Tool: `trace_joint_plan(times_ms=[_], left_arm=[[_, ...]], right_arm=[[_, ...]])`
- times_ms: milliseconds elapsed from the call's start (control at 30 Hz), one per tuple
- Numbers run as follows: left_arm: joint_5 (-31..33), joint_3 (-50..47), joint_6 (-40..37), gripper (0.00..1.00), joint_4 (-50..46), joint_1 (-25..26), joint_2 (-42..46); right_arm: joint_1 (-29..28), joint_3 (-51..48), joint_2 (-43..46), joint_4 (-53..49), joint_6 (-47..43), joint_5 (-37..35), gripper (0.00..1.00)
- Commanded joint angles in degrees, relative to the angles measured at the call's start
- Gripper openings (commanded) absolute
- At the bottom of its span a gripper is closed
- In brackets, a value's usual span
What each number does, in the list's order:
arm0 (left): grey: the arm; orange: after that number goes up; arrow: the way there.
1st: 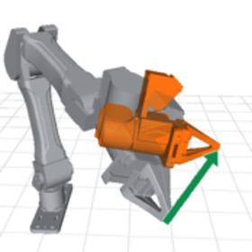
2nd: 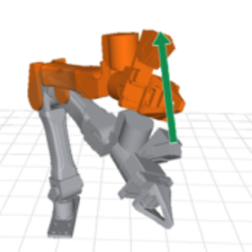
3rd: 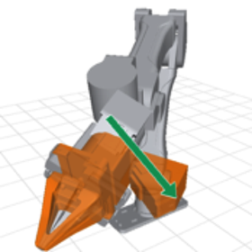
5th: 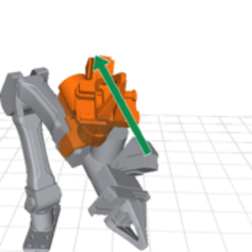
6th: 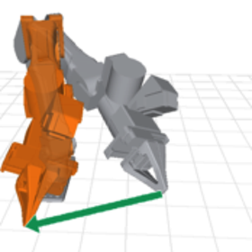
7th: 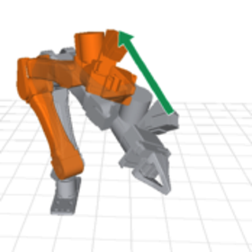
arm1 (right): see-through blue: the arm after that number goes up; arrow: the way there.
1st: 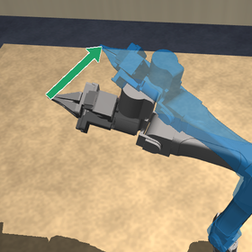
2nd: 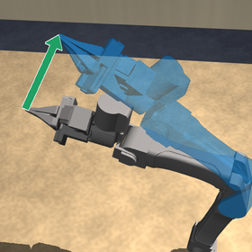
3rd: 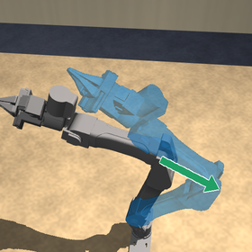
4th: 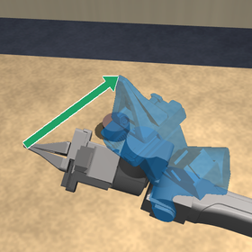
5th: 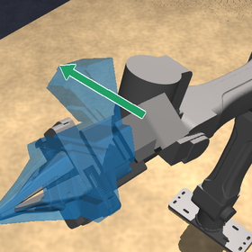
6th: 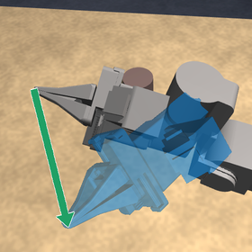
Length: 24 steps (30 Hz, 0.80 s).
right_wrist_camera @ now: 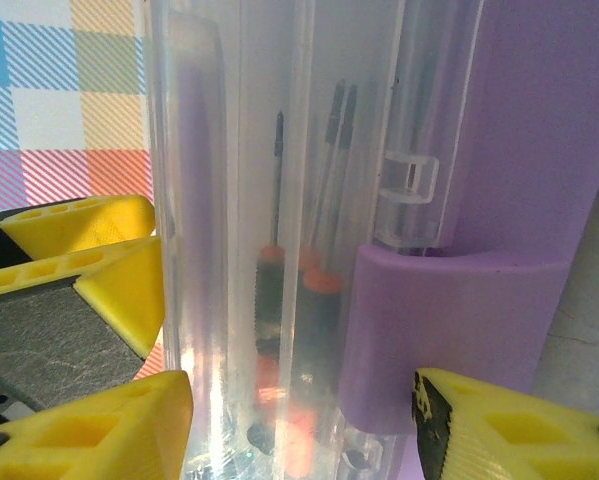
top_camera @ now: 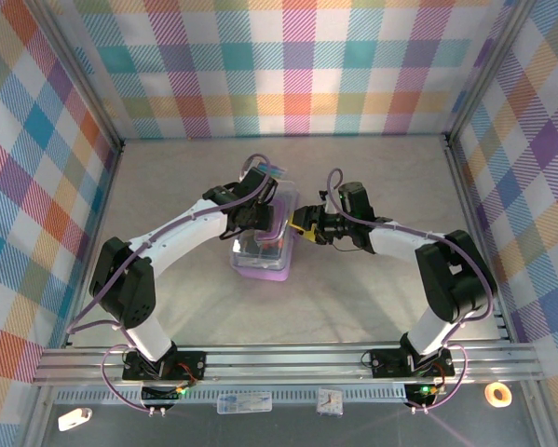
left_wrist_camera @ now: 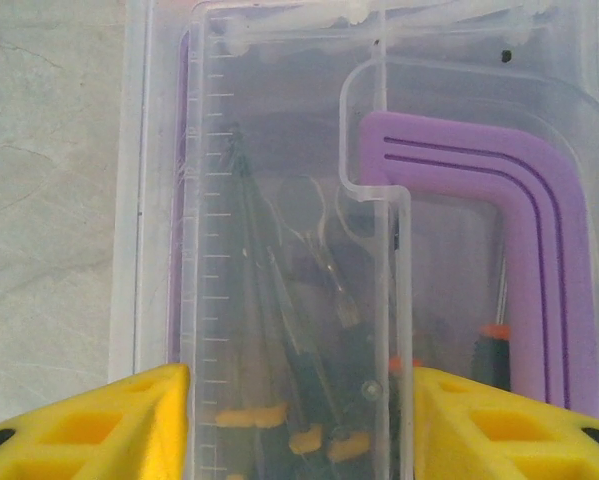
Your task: Pack the tool kit
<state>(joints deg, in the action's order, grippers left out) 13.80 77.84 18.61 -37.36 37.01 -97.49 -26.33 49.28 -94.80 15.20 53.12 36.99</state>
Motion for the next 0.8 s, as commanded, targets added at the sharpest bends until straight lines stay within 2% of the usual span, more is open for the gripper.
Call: trace_joint_plan(times_ms=[0,300,767], left_arm=[[-6.53,-4.37,3.19,0.55,-6.93,0.15,-6.96],[-7.81,-5.34,4.41,0.54,-5.52,1.04,-7.97],[-6.86,-5.55,4.77,0.54,-5.77,1.39,-7.92]], right_arm=[[-1.27,1.78,-1.73,1.28,0.08,0.56,0.60],[-1.27,0.84,-4.44,2.24,0.34,-0.32,0.59],[-0.57,3.44,2.00,-8.41,-5.27,-4.86,0.59]])
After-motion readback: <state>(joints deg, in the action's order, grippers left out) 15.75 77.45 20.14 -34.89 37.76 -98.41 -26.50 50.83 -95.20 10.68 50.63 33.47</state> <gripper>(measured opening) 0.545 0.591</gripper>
